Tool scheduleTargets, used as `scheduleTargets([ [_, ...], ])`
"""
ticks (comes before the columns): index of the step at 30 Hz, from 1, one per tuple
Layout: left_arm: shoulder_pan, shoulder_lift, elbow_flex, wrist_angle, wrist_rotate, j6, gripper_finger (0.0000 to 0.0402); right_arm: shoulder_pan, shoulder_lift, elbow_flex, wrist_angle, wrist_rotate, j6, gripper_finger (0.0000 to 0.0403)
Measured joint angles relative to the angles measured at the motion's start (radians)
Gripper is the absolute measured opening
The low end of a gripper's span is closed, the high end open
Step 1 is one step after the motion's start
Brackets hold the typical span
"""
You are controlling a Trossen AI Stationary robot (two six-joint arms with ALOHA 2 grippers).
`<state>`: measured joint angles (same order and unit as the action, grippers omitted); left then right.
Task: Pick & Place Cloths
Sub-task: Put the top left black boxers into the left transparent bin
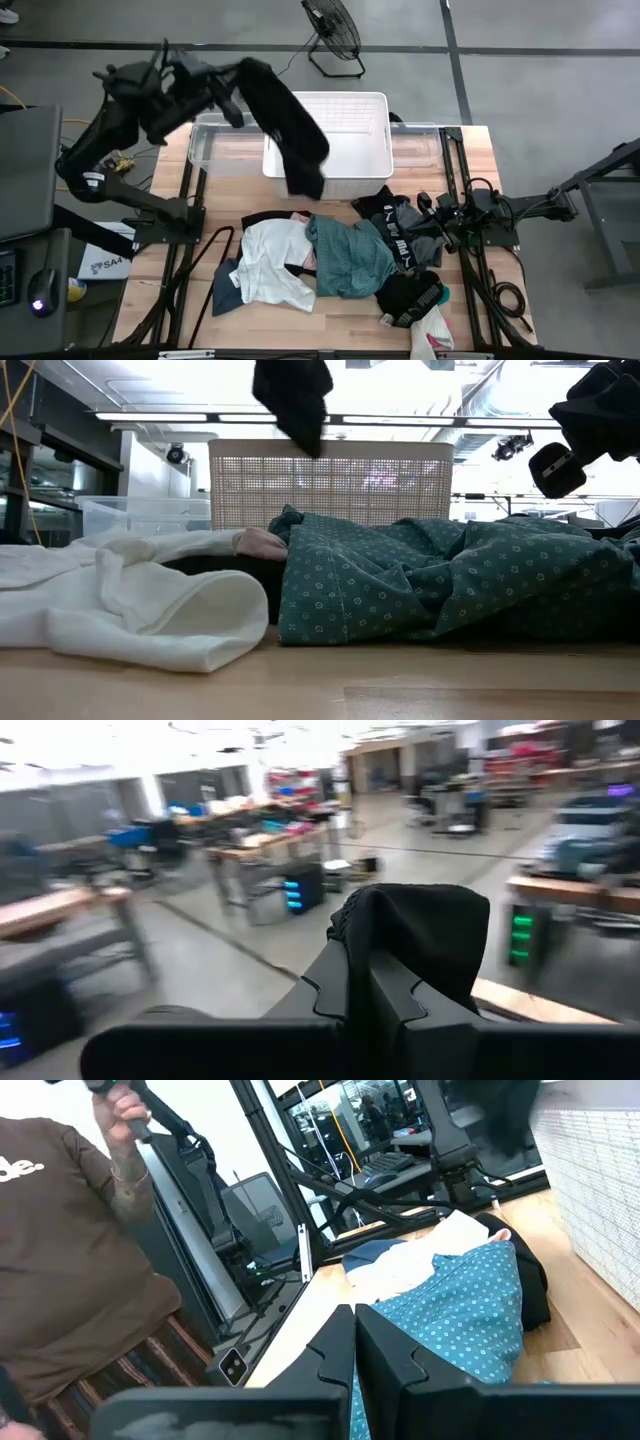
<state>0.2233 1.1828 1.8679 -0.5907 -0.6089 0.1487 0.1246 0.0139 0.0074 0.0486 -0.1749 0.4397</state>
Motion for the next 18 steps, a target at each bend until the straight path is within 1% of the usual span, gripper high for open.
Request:
scheduleTargets([
  [6,0.158,-0.009,0.007,0.01,-0.006,0.091,0.0002,0.0,0.0,0.0,0.0,0.0,0.0,0.0004],
  [10,0.24,-0.017,0.025,-0.052,-0.035,0.117,0.0002,0.0,0.0,0.0,0.0,0.0,0.0,0.0004],
  [14,0.306,-0.019,0.024,-0.205,-0.036,0.06,0.0002,0.0,0.0,0.0,0.0,0.0,0.0,0.0004],
  [18,0.35,-0.018,0.008,-0.384,0.011,-0.033,0.0002,0.0,0.0,0.0,0.0,0.0,0.0,0.0004],
])
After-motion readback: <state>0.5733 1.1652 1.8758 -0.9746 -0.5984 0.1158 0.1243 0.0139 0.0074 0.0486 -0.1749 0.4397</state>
